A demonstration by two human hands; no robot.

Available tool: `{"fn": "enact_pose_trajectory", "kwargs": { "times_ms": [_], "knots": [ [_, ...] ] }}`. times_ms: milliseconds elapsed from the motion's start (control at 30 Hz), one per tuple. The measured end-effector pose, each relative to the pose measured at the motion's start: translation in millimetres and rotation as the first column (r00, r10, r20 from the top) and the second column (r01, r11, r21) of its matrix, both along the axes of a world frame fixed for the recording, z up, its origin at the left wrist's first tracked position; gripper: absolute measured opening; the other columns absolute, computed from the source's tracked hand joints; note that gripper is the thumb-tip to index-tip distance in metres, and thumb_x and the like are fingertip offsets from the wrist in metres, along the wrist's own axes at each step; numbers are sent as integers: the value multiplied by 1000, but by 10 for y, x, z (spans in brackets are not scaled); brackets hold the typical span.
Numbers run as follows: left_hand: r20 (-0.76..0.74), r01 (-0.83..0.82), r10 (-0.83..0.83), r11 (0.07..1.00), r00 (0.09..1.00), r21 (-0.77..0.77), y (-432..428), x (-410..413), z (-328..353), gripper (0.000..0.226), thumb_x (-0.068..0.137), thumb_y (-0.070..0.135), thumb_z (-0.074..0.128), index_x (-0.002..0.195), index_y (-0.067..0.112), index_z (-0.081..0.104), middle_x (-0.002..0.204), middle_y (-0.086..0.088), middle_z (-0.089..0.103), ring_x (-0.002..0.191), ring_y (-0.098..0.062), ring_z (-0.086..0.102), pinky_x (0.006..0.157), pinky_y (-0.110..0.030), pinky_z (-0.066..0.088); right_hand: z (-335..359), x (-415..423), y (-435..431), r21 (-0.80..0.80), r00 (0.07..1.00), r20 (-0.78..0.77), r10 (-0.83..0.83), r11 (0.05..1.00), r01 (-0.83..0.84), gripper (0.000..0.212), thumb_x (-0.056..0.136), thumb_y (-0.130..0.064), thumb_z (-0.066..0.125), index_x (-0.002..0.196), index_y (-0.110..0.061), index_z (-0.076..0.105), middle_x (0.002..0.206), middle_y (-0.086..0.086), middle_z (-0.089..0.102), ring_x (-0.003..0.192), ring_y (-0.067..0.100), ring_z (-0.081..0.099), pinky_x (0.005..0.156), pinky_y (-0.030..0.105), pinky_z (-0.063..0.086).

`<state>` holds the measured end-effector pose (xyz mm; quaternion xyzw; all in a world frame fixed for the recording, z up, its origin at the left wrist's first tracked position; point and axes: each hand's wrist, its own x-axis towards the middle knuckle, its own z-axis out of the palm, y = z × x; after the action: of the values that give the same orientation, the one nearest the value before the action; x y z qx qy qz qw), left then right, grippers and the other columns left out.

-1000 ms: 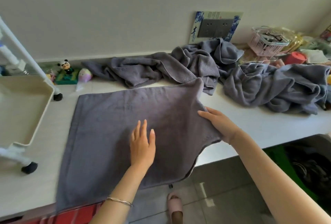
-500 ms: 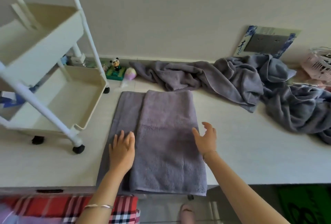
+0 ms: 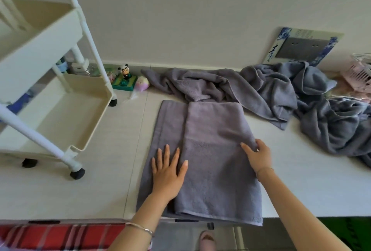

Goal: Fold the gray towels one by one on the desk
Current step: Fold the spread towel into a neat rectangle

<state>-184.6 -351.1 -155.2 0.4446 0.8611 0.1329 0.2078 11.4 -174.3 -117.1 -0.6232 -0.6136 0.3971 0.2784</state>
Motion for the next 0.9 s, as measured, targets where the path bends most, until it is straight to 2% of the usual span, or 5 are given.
{"fn": "enact_pose_trajectory", "kwargs": {
  "times_ms": [233,400,500,700,900],
  "knots": [
    [12,81,-82,996,997,37,277,423,-86,110,52,83,-31,149,39,-1,151,3,-29,136,-18,-33,110,-41,-23,10,529,352,-93,979,201,24,996,-5,47,74,-17,80,111,-3,54,100,11,51,88,28,51,80,39,45],
    [42,103,-105,994,994,42,247,368,-51,84,74,78,5,149,40,10,157,7,-18,142,-17,-25,113,-39,-18,307,162,718,74,922,262,285,947,-314,62,75,-36,77,127,-15,50,130,5,44,118,21,46,104,38,38],
    [132,41,-48,997,990,61,269,308,60,65,87,69,36,144,41,28,159,8,0,145,-16,-12,117,-39,-9,432,-351,1008,26,804,271,530,830,-556,59,77,-42,73,128,-21,50,131,1,45,125,17,42,105,32,33],
    [182,-53,49,998,982,18,399,285,229,56,83,64,53,133,40,46,157,9,12,144,-17,3,117,-38,7,333,-1076,1545,-59,558,289,778,596,-801,63,79,-37,73,134,-23,47,137,2,48,128,21,44,107,36,37],
    [168,-207,191,975,967,80,416,381,212,34,79,57,64,93,27,59,152,9,24,141,-12,14,112,-30,17,238,-1445,1661,-68,-12,673,739,46,-997,58,80,-45,68,134,-36,47,137,-4,46,132,21,32,111,35,18]
  ]
}}
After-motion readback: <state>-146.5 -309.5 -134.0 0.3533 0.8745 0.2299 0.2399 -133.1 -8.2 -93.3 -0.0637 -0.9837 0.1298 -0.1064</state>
